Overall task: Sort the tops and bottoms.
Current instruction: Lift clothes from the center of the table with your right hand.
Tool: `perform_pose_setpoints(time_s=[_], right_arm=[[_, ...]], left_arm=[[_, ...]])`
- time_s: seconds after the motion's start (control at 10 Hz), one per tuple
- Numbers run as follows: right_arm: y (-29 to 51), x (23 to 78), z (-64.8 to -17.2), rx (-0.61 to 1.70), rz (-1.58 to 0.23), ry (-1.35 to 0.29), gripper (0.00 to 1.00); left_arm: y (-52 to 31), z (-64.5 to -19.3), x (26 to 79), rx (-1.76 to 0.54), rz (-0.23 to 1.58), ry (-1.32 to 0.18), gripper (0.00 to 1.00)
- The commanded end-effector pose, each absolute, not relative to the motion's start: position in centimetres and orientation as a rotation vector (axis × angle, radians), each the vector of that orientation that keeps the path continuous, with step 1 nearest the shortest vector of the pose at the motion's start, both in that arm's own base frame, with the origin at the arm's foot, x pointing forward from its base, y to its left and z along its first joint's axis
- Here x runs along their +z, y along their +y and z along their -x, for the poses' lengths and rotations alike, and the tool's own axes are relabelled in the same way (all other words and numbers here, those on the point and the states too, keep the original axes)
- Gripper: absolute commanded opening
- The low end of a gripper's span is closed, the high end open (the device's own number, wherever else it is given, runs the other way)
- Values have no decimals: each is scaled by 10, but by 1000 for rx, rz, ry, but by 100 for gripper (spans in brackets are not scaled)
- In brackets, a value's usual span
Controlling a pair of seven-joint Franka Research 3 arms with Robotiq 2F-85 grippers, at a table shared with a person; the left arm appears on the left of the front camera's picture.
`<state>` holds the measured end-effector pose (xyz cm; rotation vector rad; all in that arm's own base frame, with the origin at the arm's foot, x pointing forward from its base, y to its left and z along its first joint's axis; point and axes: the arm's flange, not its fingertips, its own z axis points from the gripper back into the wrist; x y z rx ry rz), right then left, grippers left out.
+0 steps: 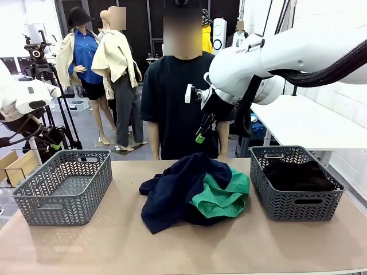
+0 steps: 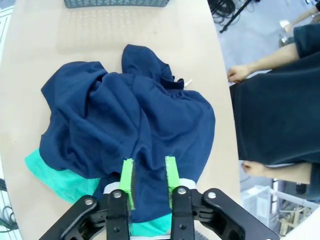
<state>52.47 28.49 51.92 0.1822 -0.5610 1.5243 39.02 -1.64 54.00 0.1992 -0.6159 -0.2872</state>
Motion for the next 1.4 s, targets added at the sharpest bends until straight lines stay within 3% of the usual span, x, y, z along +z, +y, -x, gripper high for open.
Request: perform_pose_setpoints(time_s=[0.0, 0.1, 0.3, 0.5, 0.9, 1.0, 1.3], right_arm=[[279, 512, -522, 1545, -210, -567, 41], [279, 509, -521, 1564, -205, -580, 34], [278, 507, -522, 1523, -241, -549, 6], [274, 507, -518, 1549, -255, -498, 10], [274, 498, -512, 1619, -269, -393, 88], [277, 491, -512, 1620, -253, -386, 100], [286, 467, -516, 1616, -207, -396, 100]], left_arm=[[-17, -391, 541, -288, -204, -619, 100], [-17, -391, 541, -288, -204, -619, 100], [-17, -391, 541, -288, -204, -619, 100], [-17, -391, 541, -288, -204, -619, 100], [-17, -391, 541, -288, -204, -619, 100], [-17, -391, 541, -288, -204, -619, 100], [-17, -391, 541, -288, -204, -619, 100]])
